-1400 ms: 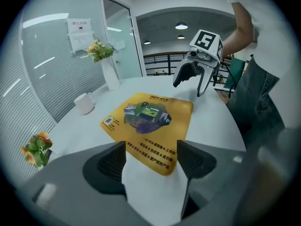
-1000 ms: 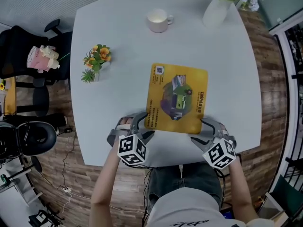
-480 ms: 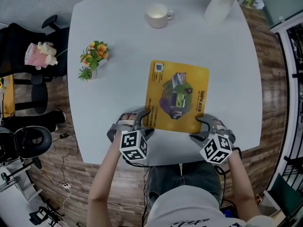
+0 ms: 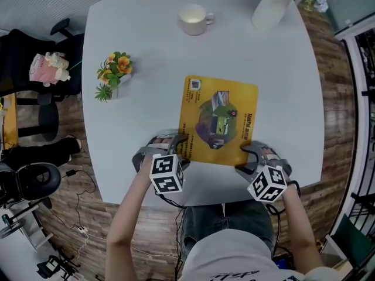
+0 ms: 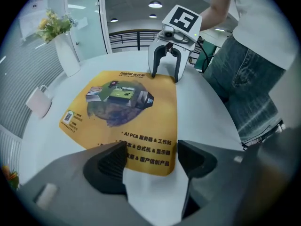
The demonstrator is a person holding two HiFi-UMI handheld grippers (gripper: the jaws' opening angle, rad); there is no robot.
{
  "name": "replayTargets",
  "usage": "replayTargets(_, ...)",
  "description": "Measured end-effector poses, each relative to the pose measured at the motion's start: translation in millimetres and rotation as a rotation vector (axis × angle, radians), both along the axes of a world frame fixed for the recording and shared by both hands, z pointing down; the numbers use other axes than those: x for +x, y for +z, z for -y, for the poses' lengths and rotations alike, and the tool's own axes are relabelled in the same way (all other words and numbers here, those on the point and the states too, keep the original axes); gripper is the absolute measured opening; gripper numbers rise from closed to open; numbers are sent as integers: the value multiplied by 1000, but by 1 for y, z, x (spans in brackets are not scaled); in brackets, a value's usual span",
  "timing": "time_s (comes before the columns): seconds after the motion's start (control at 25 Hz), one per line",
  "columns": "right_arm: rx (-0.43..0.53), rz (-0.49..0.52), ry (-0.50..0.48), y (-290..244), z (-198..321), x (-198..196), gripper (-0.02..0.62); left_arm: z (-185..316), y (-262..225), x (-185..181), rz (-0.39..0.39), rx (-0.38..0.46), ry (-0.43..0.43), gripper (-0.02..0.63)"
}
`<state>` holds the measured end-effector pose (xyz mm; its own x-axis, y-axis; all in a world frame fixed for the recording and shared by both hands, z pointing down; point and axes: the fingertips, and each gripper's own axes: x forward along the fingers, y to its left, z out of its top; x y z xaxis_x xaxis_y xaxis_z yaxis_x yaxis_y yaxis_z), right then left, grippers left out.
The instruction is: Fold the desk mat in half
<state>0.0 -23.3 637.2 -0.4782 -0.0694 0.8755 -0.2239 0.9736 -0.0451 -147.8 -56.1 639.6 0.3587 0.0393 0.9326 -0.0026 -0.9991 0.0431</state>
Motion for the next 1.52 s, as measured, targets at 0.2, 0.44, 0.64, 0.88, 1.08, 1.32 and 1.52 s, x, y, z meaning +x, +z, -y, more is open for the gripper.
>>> replayTargets(0.2,9,-4,4,0,1,0,295,1,-1,1,-1,-11,11,331)
replayTargets(0.44,14,3,18,0,4,1,275,-1,-1,2,-3,-14,21,311)
replayTargets(0.64,25,6,28,-1,9,2,230,1,-1,2,-9,-23,21,301)
replayTargets(0.88,45,19,56,-3,15,4,190,11,-4,4,-23,8,-16,219)
replayTargets(1.08,88,78,112,-20,28,4,127,22,-12,6,-38,54,-47,112)
replayTargets(1.32,139,107,143,-38,45,9,109,37,-36,10,-75,90,-87,91)
replayTargets(1.52,184,122,160,-52,66,14,106,54,-52,14,-89,137,-101,91)
